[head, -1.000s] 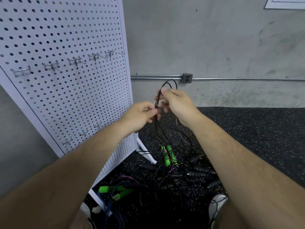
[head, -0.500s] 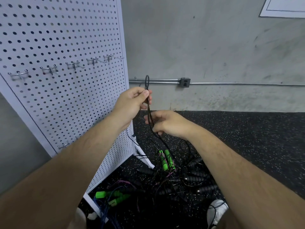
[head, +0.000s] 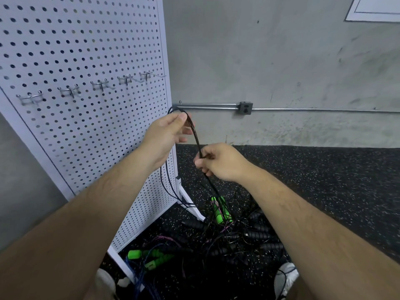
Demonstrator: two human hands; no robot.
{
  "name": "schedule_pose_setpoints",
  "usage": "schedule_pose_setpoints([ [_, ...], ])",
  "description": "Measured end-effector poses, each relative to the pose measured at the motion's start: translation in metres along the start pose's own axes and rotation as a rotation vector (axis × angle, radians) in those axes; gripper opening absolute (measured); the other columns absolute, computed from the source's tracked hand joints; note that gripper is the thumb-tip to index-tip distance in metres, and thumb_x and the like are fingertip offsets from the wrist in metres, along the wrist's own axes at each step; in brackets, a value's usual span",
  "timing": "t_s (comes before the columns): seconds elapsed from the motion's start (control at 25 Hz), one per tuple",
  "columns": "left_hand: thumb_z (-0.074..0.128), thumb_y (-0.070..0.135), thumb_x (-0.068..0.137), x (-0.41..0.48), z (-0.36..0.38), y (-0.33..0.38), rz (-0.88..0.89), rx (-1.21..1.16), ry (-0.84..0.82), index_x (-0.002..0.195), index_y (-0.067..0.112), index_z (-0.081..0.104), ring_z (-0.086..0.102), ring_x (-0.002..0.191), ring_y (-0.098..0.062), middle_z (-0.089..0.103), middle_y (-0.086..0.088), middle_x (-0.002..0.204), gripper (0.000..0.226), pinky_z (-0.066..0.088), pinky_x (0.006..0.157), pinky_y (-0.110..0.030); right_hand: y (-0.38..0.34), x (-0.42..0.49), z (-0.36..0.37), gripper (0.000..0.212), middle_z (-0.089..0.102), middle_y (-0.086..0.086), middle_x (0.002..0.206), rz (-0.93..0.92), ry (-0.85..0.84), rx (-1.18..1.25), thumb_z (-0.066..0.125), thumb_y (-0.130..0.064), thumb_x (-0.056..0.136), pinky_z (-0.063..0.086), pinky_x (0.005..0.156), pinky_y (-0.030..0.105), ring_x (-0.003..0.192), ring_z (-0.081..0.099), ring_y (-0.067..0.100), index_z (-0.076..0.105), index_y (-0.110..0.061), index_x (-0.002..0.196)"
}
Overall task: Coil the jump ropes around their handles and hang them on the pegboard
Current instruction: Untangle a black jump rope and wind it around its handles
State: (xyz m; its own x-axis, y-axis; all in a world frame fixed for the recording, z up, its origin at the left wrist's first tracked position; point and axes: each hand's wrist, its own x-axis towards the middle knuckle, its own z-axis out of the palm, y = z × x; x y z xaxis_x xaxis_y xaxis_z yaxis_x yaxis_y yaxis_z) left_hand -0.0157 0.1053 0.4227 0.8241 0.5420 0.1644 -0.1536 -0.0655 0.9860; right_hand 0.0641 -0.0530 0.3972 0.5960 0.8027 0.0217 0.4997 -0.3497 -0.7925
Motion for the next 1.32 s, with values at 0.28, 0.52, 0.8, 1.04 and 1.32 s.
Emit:
schedule_pose_setpoints([
  [0.28, 0.063, 0.012, 0.099, -0.027, 0.015, -0.023, -0.115, 0.357, -0.378, 0.109, 0.025, 0.069, 0.072, 0.099, -0.012, 0.077, 0.009, 0.1, 0.017, 0.056, 0.093, -0.034, -0.021, 0.016, -0.011, 0.012, 0.065, 0.003, 0.067, -0.085, 0.323, 0.236, 0.068, -0.016, 0.095, 0.054, 0.053, 0.028, 0.051, 0.058, 0.008, 0.072, -0.005, 0.092],
  [0.52, 0.06, 0.018, 0.1, -0.015, 0.017, 0.003, 0.102, 0.322, -0.072, 0.088, 0.022, 0.069, 0.07, 0.078, -0.006, 0.076, 0.006, 0.089, 0.016, 0.054, 0.076, -0.026, -0.024, -0.002, -0.029, 0.017, 0.061, -0.01, 0.079, 0.024, 0.17, 0.009, 0.05, -0.017, 0.102, 0.042, 0.055, 0.01, 0.064, 0.056, 0.0, 0.065, -0.019, 0.111],
  [0.8, 0.052, 0.025, 0.105, -0.009, 0.013, 0.011, 0.087, 0.147, -0.069, 0.111, 0.017, 0.07, 0.071, 0.092, -0.009, 0.076, 0.001, 0.105, 0.021, 0.056, 0.08, -0.026, 0.004, 0.005, -0.012, 0.011, 0.073, -0.003, 0.077, 0.013, 0.165, -0.004, 0.064, -0.021, 0.098, 0.059, 0.068, 0.034, 0.062, 0.066, 0.008, 0.073, -0.018, 0.092],
  [1.04, 0.061, 0.03, 0.1, -0.037, 0.012, -0.019, -0.116, 0.566, -0.414, 0.127, 0.029, 0.062, 0.066, 0.1, -0.005, 0.067, 0.015, 0.119, 0.027, 0.051, 0.089, -0.024, -0.019, 0.016, -0.02, 0.016, 0.074, 0.012, 0.081, -0.126, 0.394, 0.209, 0.064, -0.02, 0.098, 0.057, 0.064, 0.039, 0.06, 0.061, 0.014, 0.074, -0.014, 0.086],
  [1.32, 0.072, 0.027, 0.092, -0.028, 0.032, -0.015, -0.019, 0.449, -0.209, 0.094, 0.018, 0.073, 0.07, 0.079, -0.012, 0.076, 0.0, 0.093, 0.009, 0.056, 0.082, -0.027, -0.02, 0.004, -0.029, 0.019, 0.069, 0.016, 0.08, -0.132, 0.386, 0.302, 0.058, -0.019, 0.101, 0.052, 0.059, 0.026, 0.057, 0.056, 0.007, 0.073, -0.008, 0.097],
])
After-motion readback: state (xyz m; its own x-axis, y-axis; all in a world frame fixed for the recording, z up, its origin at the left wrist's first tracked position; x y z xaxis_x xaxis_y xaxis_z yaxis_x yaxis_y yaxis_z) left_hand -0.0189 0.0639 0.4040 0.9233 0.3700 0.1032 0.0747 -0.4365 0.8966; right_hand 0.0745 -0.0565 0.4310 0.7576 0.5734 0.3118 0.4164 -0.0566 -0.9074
